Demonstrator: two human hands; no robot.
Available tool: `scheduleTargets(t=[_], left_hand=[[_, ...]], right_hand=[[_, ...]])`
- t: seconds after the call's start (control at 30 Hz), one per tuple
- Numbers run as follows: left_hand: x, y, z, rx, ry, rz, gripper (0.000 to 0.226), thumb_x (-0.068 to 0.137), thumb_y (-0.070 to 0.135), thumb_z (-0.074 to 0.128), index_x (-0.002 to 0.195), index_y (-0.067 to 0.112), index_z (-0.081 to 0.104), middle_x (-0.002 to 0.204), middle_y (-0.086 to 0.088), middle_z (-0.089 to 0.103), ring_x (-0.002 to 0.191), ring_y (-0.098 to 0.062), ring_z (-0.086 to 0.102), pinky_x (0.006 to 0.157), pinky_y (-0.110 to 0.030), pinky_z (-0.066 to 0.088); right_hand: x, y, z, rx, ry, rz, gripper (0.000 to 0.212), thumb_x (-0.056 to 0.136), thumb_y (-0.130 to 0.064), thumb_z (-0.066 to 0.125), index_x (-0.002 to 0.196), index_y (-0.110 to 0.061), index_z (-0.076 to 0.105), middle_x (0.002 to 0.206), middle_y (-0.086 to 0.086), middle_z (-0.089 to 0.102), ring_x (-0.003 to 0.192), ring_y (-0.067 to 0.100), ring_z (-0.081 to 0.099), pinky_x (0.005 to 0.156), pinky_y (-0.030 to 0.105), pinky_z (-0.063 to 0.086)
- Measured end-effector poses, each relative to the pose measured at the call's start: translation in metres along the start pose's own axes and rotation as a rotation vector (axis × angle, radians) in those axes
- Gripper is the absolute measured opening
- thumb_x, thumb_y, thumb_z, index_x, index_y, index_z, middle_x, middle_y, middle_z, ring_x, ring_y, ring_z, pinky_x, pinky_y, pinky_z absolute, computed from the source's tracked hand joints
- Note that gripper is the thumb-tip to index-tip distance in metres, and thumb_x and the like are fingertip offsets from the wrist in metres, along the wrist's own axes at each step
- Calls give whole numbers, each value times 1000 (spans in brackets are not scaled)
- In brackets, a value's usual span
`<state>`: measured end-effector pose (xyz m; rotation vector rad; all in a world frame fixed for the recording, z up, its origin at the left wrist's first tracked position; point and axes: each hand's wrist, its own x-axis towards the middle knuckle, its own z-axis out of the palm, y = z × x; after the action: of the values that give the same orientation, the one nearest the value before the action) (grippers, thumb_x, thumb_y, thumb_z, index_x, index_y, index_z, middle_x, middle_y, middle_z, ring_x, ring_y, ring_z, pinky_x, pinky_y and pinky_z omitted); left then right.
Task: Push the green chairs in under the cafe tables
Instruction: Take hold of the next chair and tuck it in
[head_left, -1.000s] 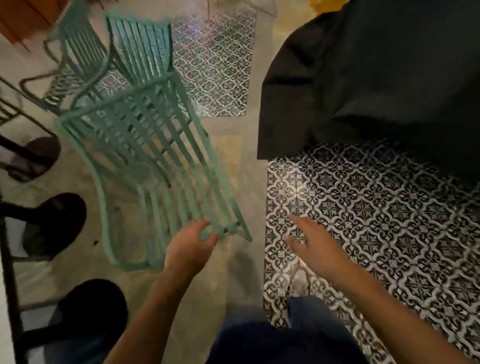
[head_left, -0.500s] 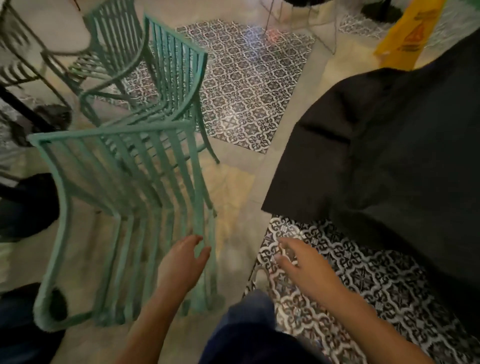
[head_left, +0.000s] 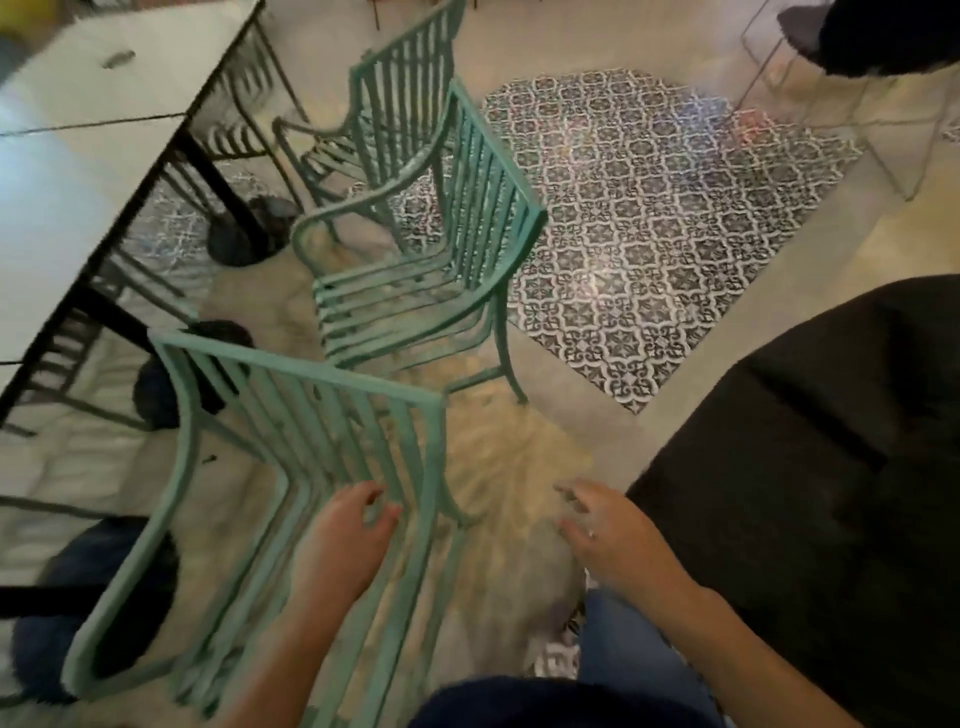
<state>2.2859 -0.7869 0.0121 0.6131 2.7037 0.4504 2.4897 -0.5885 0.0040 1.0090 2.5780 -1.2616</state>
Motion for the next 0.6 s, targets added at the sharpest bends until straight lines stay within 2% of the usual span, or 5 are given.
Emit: scheduleTargets(t=[0.1, 0.27, 0.37, 0.47, 0.6], left_hand=[[36, 31, -10, -119, 69, -138, 34, 92, 38, 57, 118, 17, 63, 110, 0, 66, 100, -18, 61, 84, -34, 49], [97, 64, -39, -739, 225, -447, 17, 94, 29, 55, 101, 17, 65, 88, 0, 66, 83, -20, 62, 73, -35, 48], [132, 60, -44, -1109, 341, -644, 12, 95, 24, 55, 91, 16, 63, 87, -7, 62, 73, -20, 57, 64, -36, 44], [155, 50, -38, -1172, 460, -778, 13, 94, 26, 56, 90, 16, 64, 86, -5, 65, 77, -20, 60, 72, -37, 46], [183, 23, -23, -1097, 531, -818, 14, 93, 27, 58, 100, 17, 64, 98, -6, 68, 92, -22, 64, 83, -37, 51]], right_hand=[[65, -12, -43, 50, -60, -72, 41, 94, -41, 52, 131, -26, 53, 124, -8, 56, 110, 8, 54, 93, 27, 44], [169, -62, -92, 179, -183, -124, 32, 94, -35, 55, 124, -25, 59, 108, -6, 60, 92, 1, 57, 72, 11, 41], [233, -102, -97, 172, -293, -186, 26, 94, -35, 54, 119, -27, 60, 106, -6, 62, 94, 7, 58, 74, 15, 43], [285, -137, -82, 124, -404, -234, 26, 95, -36, 53, 118, -27, 60, 107, -4, 62, 99, 12, 59, 81, 24, 46], [338, -181, -48, -25, -589, -321, 30, 96, -39, 50, 123, -26, 56, 105, -9, 57, 92, 1, 54, 73, 16, 43]])
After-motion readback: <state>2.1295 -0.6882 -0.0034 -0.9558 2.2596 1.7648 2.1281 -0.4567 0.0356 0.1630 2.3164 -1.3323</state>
